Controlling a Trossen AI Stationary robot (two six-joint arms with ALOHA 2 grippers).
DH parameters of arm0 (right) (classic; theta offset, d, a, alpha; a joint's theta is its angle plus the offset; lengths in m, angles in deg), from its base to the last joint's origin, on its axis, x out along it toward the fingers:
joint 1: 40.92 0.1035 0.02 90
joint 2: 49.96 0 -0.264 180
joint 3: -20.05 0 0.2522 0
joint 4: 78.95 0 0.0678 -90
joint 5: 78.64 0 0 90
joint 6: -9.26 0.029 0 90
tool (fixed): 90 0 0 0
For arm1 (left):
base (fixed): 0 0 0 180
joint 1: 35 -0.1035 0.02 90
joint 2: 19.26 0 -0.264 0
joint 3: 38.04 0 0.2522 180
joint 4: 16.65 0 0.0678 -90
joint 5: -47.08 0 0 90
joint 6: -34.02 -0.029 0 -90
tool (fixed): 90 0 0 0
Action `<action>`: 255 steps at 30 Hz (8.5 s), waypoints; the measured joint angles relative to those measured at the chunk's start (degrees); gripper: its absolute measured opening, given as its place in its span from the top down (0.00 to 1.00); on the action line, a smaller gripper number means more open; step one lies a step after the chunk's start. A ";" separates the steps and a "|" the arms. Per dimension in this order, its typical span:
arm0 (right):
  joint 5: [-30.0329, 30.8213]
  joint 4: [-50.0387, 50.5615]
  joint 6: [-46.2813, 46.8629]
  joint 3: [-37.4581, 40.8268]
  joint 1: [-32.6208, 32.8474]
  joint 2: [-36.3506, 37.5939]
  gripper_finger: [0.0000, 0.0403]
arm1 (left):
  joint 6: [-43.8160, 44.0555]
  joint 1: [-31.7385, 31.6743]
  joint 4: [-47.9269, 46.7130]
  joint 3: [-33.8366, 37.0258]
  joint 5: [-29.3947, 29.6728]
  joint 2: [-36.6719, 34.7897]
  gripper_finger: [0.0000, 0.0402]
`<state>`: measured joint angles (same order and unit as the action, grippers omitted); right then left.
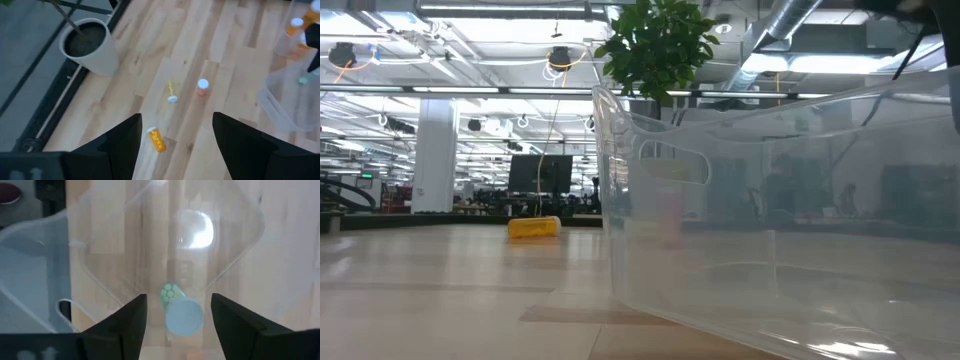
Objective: Pick and place medicine bottles into bin by pill shape (circle, oval)
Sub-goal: Put the blue green pill bottle into the left transparent bin, then put the red bottle into the left transparent bin
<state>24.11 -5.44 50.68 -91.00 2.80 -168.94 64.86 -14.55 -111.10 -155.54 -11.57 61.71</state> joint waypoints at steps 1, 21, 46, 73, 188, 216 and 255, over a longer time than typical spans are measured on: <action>0.00 0.02 -0.46 -0.68 0.02 0.02 0.43 | -0.03 0.00 0.00 0.00 -0.65 0.00 0.41; 7.88 13.69 -14.06 -9.17 -9.32 12.41 0.43 | 4.24 8.68 0.92 0.02 3.48 -1.49 0.41; -9.97 1.38 -47.77 -8.89 -35.69 3.34 0.32 | 29.35 24.73 -9.37 0.02 18.43 -2.68 0.26; -11.91 -14.34 -47.44 6.75 -40.89 3.82 0.31 | 30.99 27.23 -9.34 0.04 20.68 -2.62 0.27; 2.95 -9.08 4.21 10.48 -5.86 17.84 0.70 | 25.85 27.19 -9.33 0.07 20.11 -2.58 0.27; 0.84 -10.82 4.94 10.46 -6.31 8.04 0.69 | 25.37 27.21 -9.33 0.07 18.82 -2.58 0.27; 2.40 -10.38 3.08 10.46 -5.33 4.37 0.69 | 26.82 27.20 -9.32 0.07 18.89 -2.59 0.27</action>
<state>26.52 -15.82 53.75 -80.54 -2.53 -164.57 91.68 12.65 -120.42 -155.48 7.32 59.12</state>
